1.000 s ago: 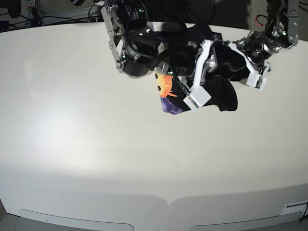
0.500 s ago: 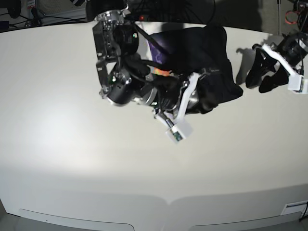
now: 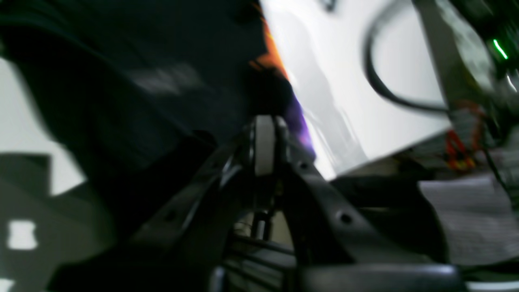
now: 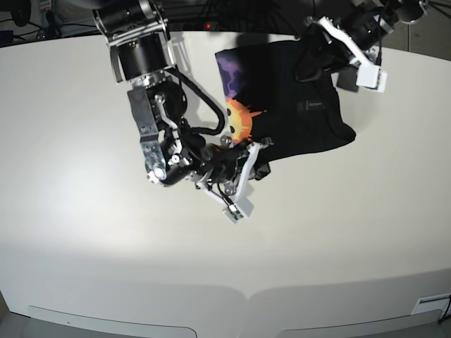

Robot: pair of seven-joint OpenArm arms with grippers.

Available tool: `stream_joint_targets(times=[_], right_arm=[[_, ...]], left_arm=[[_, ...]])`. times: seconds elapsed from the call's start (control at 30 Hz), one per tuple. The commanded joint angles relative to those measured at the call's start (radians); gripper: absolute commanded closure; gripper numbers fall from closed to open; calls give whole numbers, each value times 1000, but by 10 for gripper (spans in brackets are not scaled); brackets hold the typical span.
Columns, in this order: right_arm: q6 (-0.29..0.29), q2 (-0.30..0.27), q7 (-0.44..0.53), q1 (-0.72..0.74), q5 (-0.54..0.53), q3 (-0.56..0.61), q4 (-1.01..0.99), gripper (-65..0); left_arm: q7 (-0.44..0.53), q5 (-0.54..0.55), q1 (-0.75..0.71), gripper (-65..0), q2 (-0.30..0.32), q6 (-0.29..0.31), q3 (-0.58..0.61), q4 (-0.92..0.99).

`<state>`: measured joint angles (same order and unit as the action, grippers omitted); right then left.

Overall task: Fold the T-shirt properly
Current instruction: 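Grasp the folded bundle with both grippers and flip it over, then lower the bundle flat and open both grippers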

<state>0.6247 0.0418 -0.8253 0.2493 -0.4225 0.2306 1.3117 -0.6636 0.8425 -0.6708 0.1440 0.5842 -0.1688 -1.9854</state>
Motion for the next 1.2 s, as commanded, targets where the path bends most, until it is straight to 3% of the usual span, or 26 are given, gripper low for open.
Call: stream_joint_targets(times=[0.0, 0.13, 0.37, 0.43, 0.53, 0.63, 0.8, 1.0, 1.1, 1.17], right_arm=[[7, 10, 24, 35, -5, 1, -8, 0], [7, 11, 56, 49, 28, 5, -64, 0], [8, 11, 56, 47, 27, 26, -76, 0], [7, 11, 51, 47, 27, 26, -76, 0], [8, 11, 33, 47, 27, 25, -76, 0], [7, 11, 31, 47, 27, 25, -76, 0], [8, 11, 32, 47, 27, 25, -76, 0], [8, 11, 14, 47, 27, 25, -76, 0], [14, 7, -32, 47, 26, 25, -76, 0], [52, -3, -69, 47, 27, 25, -76, 0]], left_arm=[[23, 56, -9, 0, 6, 29, 1, -19], [-33, 156, -11, 0, 5, 101, 24, -19], [-9, -9, -11, 0, 5, 99, 158, -19], [54, -140, -11, 0, 5, 55, 192, -17], [140, -336, -10, 0, 6, -86, 188, -17], [164, -444, -8, 0, 6, -178, 135, -17], [134, -530, -11, 0, 6, -193, 20, 26], [143, -523, -8, 0, 6, -192, -8, 165], [191, -498, -8, 0, 6, -192, -8, 188], [241, -494, -5, 0, 6, -192, -8, 189]])
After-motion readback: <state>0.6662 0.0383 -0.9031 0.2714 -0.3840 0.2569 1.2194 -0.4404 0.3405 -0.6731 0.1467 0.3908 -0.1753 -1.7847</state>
